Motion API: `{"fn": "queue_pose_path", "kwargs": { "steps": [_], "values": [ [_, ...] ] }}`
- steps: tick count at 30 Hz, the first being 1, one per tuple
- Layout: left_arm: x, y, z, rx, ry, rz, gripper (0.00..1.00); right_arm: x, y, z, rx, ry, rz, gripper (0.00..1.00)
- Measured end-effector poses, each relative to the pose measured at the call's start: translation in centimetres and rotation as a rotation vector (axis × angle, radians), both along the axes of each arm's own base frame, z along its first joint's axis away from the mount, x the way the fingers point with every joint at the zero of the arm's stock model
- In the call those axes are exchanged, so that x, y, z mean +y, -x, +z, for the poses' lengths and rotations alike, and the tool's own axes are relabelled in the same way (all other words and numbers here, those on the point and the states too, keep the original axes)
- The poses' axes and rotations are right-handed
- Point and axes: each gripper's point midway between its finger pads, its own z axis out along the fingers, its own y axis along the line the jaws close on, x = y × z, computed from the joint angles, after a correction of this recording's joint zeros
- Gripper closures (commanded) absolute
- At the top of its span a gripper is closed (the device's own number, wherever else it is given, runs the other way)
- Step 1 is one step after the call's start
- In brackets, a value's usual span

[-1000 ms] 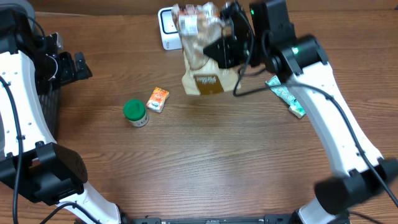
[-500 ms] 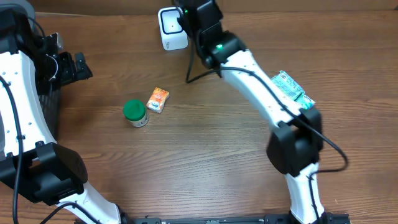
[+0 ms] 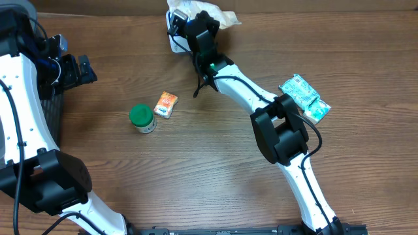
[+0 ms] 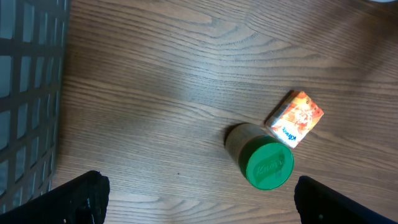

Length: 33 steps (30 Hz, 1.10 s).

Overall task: Scan the item barcode
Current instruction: 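Hold the brown bag barcode in front of the scanner, then carry the brown bag right and lower it near the scanned items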

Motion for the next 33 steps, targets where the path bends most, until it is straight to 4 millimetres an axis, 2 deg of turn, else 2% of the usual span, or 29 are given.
{"fn": "queue_pose_path", "kwargs": {
  "steps": [4,10,21,25,27,28,31,33],
  "values": [
    [0.0,0.0,0.0,0.0,0.0,0.0,0.01,0.1,-0.1,-1.8,0.02,0.034,0.006,0.96],
    [0.0,0.0,0.0,0.0,0.0,0.0,0.0,0.3,-0.5,-0.5,-0.041,0.006,0.008,0.96],
    [0.0,0.0,0.0,0.0,0.0,0.0,0.01,0.3,-0.1,-1.1,-0.012,0.061,0.003,0.96],
    [0.0,0.0,0.0,0.0,0.0,0.0,0.0,0.2,0.7,-1.0,0.042,0.014,-0.011,0.96],
    [0.0,0.0,0.0,-0.001,0.001,0.0,0.01,-0.1,1.2,0.6,0.056,-0.032,-0.027,0.96],
    [0.0,0.0,0.0,-0.001,0.002,0.0,0.01,-0.4,1.6,2.0,0.06,-0.066,-0.037,0.96],
    [0.0,0.0,0.0,-0.002,0.002,0.0,0.0,-1.5,3.4,7.4,0.063,-0.191,-0.069,0.96],
    [0.0,0.0,0.0,-0.001,0.002,0.0,0.0,-2.5,5.3,11.0,0.08,-0.295,-0.091,0.96]
  ]
}}
